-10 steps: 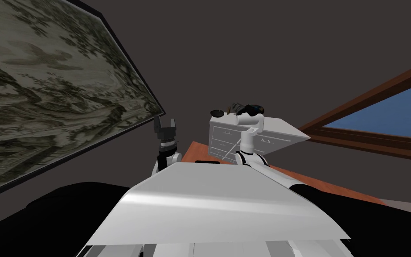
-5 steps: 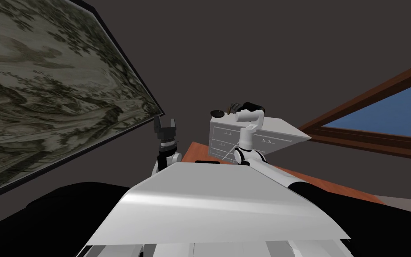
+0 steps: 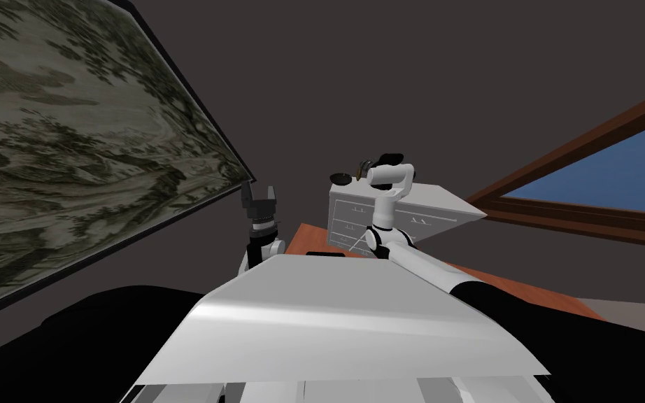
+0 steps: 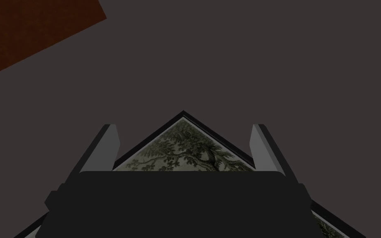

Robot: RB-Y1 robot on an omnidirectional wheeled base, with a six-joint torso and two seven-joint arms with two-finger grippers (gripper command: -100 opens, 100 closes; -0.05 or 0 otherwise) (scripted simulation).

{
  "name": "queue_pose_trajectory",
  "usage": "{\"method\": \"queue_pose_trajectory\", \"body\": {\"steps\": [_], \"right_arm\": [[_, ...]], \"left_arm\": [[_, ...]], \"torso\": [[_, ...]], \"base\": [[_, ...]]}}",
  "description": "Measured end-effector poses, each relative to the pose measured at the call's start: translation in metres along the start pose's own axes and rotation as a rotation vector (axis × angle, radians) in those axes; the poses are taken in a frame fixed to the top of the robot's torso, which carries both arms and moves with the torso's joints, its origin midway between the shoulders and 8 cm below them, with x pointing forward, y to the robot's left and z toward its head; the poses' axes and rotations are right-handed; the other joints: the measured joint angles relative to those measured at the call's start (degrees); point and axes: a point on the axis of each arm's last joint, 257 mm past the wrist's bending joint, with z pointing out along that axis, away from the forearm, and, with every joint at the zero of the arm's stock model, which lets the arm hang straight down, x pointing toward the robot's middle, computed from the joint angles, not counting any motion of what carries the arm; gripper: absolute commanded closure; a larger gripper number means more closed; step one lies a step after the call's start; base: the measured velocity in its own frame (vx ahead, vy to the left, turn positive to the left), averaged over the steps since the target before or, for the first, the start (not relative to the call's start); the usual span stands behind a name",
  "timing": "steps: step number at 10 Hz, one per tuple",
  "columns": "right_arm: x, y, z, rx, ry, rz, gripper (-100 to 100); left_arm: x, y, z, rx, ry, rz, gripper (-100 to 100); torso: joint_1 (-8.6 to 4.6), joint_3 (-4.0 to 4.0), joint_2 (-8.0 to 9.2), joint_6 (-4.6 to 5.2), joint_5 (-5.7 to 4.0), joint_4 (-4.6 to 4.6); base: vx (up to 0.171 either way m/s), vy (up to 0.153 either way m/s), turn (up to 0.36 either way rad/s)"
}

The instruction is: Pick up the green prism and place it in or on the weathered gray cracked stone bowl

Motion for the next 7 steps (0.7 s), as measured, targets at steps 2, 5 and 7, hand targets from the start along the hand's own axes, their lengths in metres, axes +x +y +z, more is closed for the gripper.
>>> {"method": "queue_pose_trajectory", "body": {"steps": [2,5,7], "right_arm": [[0.002,0.006,0.0,0.006,0.035,-0.018,-100],[0.008,0.013,-0.001,0.014,0.09,-0.049,-100],[0.013,0.015,-0.002,0.022,0.129,-0.065,-100]], "left_arm": [[0.0,0.0,0.0,0.0,0.0,0.0,0],[0.0,0.0,0.0,0.0,0.0,0.0,0],[0.0,0.0,0.0,0.0,0.0,0.0,0]], "torso": [[-0.02,0.01,0.01,0.01,0.0,0.01],[-0.06,0.02,0.03,0.01,-0.01,0.01],[-0.06,0.02,0.04,0.0,-0.02,0.0]], "base": [[0.029,0.02,-0.062],[0.022,0.011,-0.042],[0.026,0.013,-0.043]]}}
